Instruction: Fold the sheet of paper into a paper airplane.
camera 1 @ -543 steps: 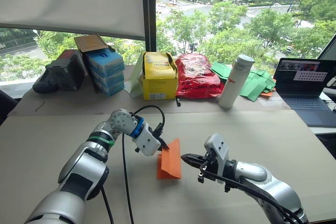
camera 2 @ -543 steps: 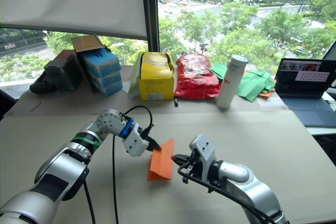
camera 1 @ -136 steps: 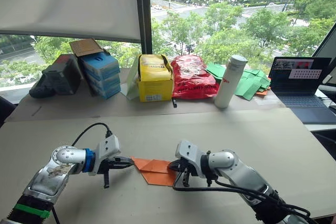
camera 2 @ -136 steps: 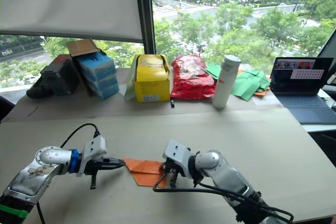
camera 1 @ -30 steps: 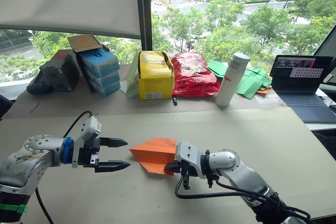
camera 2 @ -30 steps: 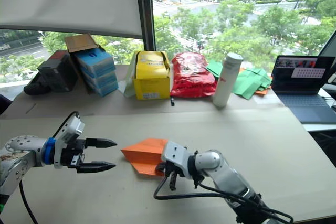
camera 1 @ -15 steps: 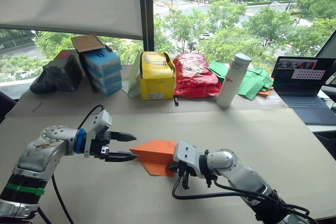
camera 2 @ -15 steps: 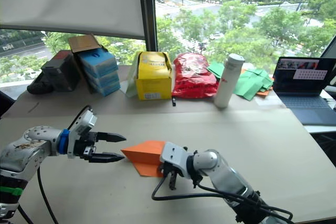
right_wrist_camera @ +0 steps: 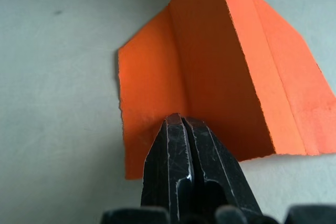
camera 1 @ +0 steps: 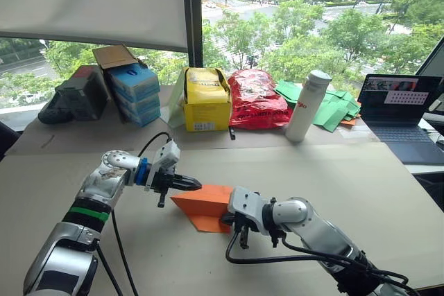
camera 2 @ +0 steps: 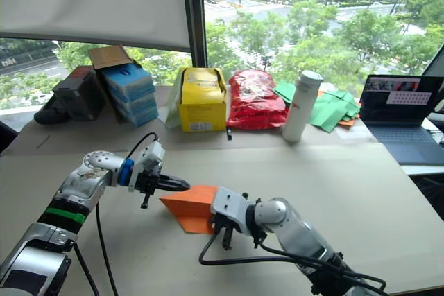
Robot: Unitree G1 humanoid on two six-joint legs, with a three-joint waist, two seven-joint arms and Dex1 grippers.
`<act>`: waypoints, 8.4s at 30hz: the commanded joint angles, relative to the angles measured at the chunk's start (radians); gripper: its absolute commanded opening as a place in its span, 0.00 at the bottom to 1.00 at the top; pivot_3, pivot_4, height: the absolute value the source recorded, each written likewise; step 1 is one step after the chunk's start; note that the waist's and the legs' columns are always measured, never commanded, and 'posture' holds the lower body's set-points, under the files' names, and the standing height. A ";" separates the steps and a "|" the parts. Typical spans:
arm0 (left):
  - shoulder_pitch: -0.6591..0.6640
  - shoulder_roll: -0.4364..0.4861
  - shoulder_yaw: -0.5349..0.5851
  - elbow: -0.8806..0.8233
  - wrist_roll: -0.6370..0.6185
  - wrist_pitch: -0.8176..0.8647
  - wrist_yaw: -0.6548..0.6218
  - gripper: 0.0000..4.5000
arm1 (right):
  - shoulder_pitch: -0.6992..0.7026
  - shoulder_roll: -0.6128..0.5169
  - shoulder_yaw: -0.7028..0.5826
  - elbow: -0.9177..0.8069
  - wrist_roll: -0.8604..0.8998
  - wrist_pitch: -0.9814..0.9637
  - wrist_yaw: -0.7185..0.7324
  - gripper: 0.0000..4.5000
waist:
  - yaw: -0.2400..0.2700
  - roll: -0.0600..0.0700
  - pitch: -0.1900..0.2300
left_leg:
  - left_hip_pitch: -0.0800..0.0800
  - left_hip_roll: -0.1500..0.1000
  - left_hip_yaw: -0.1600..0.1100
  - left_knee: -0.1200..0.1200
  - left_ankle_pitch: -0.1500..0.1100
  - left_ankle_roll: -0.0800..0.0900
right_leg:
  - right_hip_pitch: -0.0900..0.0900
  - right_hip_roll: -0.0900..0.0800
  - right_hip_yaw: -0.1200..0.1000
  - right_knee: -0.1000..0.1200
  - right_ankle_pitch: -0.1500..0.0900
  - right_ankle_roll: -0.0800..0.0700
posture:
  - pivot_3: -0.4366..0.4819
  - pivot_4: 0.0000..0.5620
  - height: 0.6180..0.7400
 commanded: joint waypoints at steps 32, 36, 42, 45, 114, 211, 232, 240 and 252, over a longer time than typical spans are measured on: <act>-0.034 -0.082 -0.026 0.040 0.102 -0.129 -0.028 0.01 | 0.011 -0.028 0.008 -0.015 -0.021 0.107 -0.032 0.00 | 0.004 0.000 0.000 | -0.001 0.000 -0.001 0.003 -0.003 0.005 | 0.000 0.000 -0.001 0.000 0.000 0.001 | 0.48 0.27 1.00; -0.006 -0.066 -0.021 -0.002 0.094 -0.120 -0.049 0.01 | 0.013 -0.028 0.003 -0.018 -0.019 0.119 -0.037 0.00 | 0.004 0.000 0.000 | -0.001 0.000 -0.001 0.003 -0.003 0.006 | 0.000 0.000 -0.001 0.000 0.000 0.001 | 0.48 0.27 1.00; 0.048 -0.043 -0.021 -0.085 0.091 -0.095 -0.054 0.01 | 0.014 -0.027 -0.013 -0.040 -0.011 0.139 -0.047 0.00 | 0.005 0.000 0.000 | -0.001 0.000 -0.001 0.003 -0.003 0.006 | 0.001 -0.001 -0.001 0.000 0.000 0.001 | 0.48 0.27 1.00; 0.070 -0.038 -0.022 -0.128 0.089 -0.082 -0.051 0.01 | 0.024 -0.041 -0.040 -0.101 0.016 0.178 -0.040 0.00 | 0.007 0.000 0.000 | -0.001 0.000 -0.001 0.003 -0.004 0.006 | 0.000 -0.001 -0.001 0.000 0.000 0.001 | 0.48 0.27 1.00; 0.548 0.107 0.083 -0.545 0.004 0.069 0.290 0.01 | -0.031 -0.077 -0.024 -0.064 0.145 0.136 0.003 0.00 | 0.005 0.001 0.000 | -0.001 0.000 -0.001 0.003 -0.004 0.006 | 0.000 -0.003 0.000 0.000 0.001 0.002 | 0.48 0.27 1.00; 0.430 0.104 -0.012 -0.602 0.016 0.155 0.291 0.00 | 0.094 -0.055 -0.013 0.113 -0.205 -0.510 0.110 0.01 | 0.004 0.005 -0.001 | 0.003 0.001 0.001 0.001 -0.004 0.006 | 0.002 -0.001 0.003 0.000 0.001 0.002 | 0.48 0.27 1.00; 0.469 0.089 0.002 -0.561 0.035 0.114 0.310 0.00 | 0.013 -0.067 -0.145 -0.091 0.084 -0.157 0.257 0.58 | 0.005 0.005 -0.001 | 0.002 0.001 0.001 0.001 -0.004 0.007 | 0.001 -0.002 0.003 0.000 0.001 0.002 | 0.48 0.27 1.00; 0.475 0.085 0.009 -0.571 0.032 0.122 0.321 0.00 | -0.116 0.041 -0.116 -0.020 0.116 -0.017 0.152 0.24 | 0.002 0.005 -0.001 | 0.002 0.001 -0.001 0.001 -0.004 0.007 | 0.000 -0.002 0.002 0.000 0.001 0.001 | 0.48 0.27 1.00; 0.477 0.087 0.019 -0.588 0.029 0.142 0.336 0.00 | -0.116 0.037 0.056 0.129 -0.012 -0.059 0.119 0.00 | 0.003 0.005 -0.001 | 0.000 0.000 0.000 0.001 -0.004 0.006 | 0.000 -0.002 0.001 0.000 0.001 0.002 | 0.48 0.27 1.00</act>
